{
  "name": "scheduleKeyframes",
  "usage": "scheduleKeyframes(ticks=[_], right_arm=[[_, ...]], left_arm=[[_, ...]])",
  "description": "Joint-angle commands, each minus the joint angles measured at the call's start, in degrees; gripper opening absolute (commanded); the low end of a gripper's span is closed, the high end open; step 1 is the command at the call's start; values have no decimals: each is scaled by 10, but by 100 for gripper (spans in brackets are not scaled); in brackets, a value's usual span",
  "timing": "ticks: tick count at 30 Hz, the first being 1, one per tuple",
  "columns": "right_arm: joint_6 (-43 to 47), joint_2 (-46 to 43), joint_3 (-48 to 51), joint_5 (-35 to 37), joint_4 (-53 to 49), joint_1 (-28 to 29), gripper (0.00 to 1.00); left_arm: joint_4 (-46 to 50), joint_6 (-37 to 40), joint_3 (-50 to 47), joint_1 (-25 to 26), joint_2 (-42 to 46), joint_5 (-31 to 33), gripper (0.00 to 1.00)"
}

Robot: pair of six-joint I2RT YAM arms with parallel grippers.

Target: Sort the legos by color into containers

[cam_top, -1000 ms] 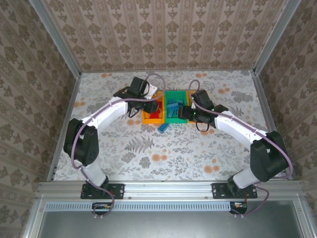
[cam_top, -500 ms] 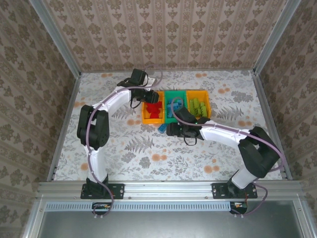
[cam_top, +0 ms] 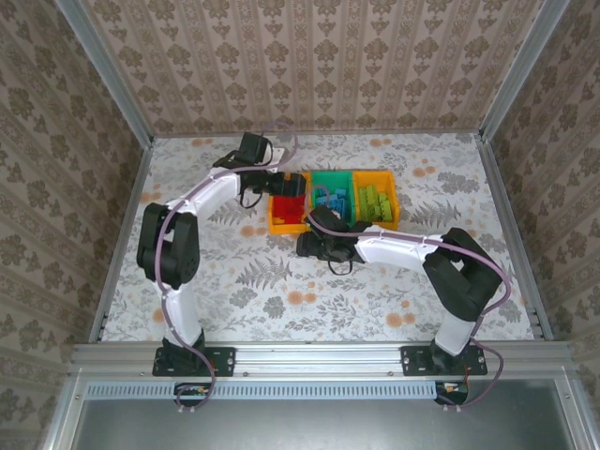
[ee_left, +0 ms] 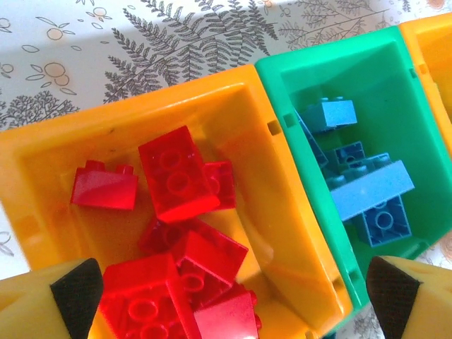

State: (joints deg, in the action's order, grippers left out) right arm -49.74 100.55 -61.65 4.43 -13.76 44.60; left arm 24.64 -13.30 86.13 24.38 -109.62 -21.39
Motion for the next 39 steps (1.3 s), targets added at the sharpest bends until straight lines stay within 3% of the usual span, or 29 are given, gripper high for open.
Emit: scheduleKeyframes(ticks=[1,24,26,34,39], right_arm=[[-28,27,-26,22,3,9,74],[-107,152,-148,111,-100,21,72],[-108,157,-152,122,-116,20,68],[-96,145,-117,147,-124,12,34],[-72,127,-84,150,-139,13,21]], left_arm=[[-26,-9,-23,0,46,4,100],[-55,-10,-119,-17,109,15,100],[-57,-10,-122,-17,110,15,100],[-61,-13,-132,-21,110,11,100],[-68,-19,-137,-22,109,7,100]])
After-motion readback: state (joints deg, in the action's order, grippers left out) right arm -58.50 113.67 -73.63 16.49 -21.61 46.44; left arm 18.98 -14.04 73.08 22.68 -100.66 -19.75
